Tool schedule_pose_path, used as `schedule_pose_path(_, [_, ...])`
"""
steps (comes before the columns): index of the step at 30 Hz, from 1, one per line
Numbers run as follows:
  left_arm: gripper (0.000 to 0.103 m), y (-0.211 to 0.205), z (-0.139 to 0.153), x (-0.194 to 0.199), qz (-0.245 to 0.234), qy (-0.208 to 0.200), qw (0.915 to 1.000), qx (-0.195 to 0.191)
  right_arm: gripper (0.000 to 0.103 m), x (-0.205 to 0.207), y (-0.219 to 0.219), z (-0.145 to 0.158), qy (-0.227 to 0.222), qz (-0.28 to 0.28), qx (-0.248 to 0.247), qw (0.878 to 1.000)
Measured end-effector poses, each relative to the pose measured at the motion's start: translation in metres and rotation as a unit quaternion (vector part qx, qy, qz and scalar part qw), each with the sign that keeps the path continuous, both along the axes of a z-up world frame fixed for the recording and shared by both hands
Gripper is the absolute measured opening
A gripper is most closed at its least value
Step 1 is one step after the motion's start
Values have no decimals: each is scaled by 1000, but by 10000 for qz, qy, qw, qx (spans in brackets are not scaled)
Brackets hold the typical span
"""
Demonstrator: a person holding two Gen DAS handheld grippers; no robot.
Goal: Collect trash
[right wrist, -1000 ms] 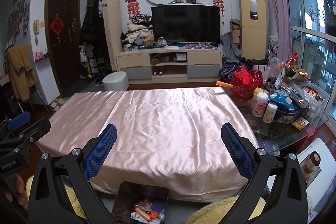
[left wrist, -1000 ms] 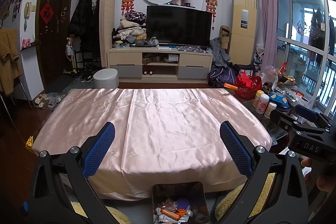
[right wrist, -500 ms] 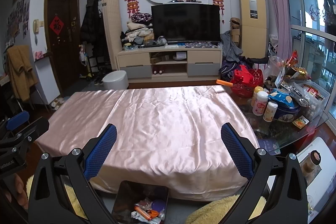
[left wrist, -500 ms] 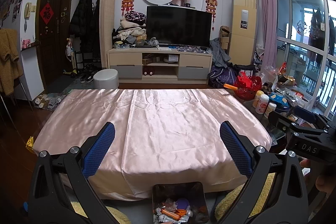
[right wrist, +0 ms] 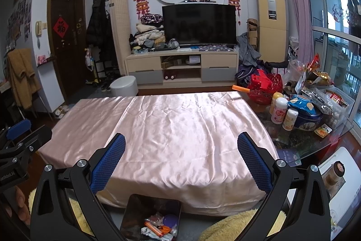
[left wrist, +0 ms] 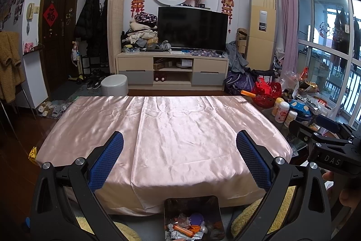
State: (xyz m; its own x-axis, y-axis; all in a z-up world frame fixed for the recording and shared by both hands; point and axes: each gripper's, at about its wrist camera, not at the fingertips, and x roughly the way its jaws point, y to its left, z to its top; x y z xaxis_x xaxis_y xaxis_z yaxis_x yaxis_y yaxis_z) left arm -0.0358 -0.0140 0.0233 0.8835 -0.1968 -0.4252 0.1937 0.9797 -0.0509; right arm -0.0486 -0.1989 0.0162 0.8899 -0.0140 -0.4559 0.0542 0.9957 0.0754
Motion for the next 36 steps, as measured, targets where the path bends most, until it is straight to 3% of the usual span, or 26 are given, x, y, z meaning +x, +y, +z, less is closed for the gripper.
schedule_pose_path(36, [95, -2, 2, -1, -22, -14, 10000, 12, 100, -2, -1, -2, 19, -9, 15, 10000])
